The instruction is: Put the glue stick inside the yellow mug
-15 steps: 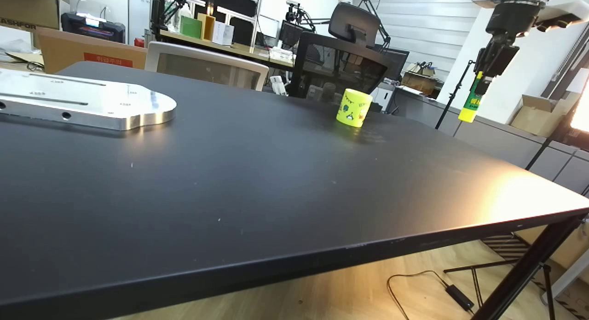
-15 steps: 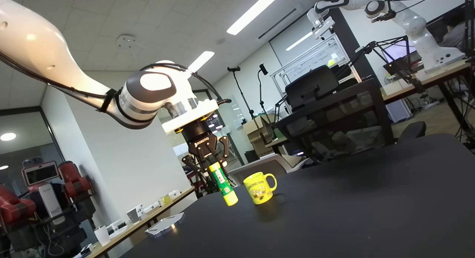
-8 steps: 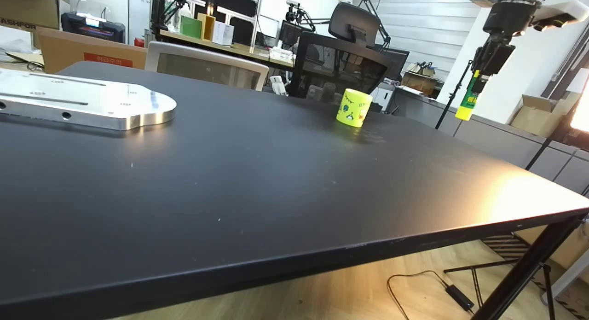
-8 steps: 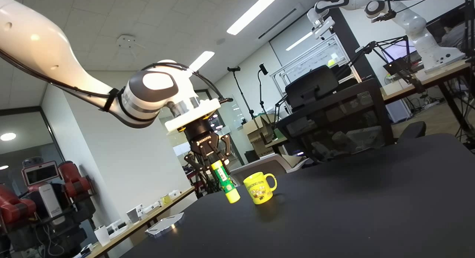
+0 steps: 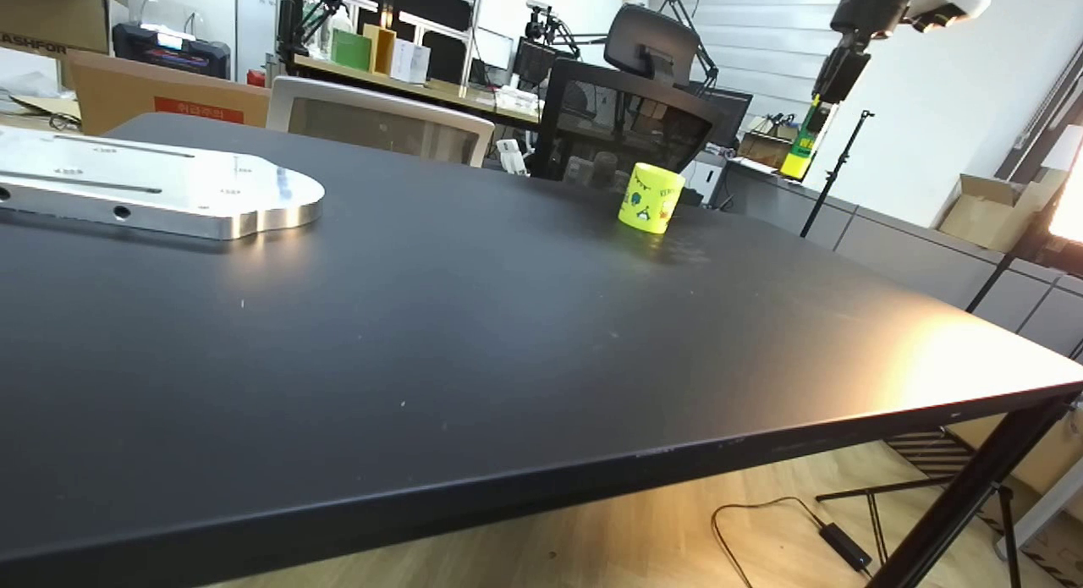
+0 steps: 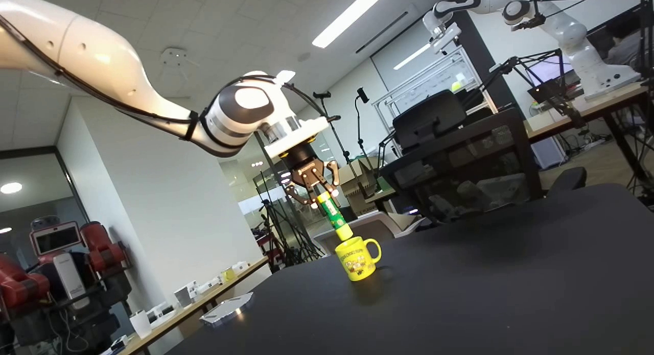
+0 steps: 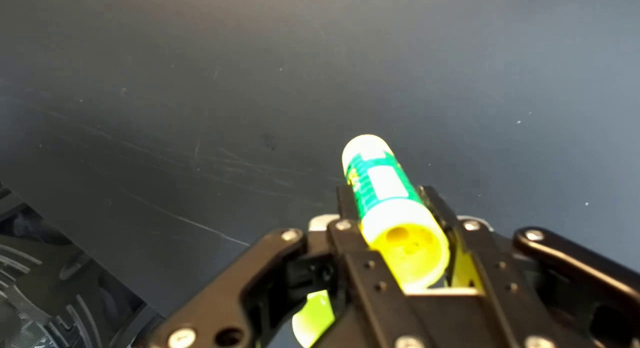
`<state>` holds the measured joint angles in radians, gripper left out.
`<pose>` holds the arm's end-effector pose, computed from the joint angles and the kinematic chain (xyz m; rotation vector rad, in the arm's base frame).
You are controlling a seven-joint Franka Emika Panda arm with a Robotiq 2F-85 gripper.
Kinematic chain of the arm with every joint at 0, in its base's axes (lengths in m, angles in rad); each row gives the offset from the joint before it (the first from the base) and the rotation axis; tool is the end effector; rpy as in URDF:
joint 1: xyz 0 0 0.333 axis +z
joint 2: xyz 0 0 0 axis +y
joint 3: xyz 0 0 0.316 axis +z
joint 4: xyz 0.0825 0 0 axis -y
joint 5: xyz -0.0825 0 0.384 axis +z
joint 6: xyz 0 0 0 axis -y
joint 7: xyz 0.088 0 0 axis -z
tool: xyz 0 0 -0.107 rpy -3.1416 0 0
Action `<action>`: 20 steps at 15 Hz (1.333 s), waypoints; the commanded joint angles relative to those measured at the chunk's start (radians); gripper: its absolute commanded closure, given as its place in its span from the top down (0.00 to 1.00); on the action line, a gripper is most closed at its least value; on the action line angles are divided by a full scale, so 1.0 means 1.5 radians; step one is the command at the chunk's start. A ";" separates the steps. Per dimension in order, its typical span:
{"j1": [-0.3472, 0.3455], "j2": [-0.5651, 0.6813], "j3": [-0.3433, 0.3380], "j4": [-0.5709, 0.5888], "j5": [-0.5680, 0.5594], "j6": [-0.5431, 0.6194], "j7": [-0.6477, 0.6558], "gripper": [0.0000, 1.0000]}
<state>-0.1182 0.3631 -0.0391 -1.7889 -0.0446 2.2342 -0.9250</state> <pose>0.6442 -0.1015 0.3580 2.8162 1.1854 0.0685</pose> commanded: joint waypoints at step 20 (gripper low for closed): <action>0.032 0.402 0.087 0.572 -0.001 -0.154 -0.105 0.09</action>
<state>-0.0664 0.9004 0.0845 -1.0320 -0.0438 2.0635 -1.0597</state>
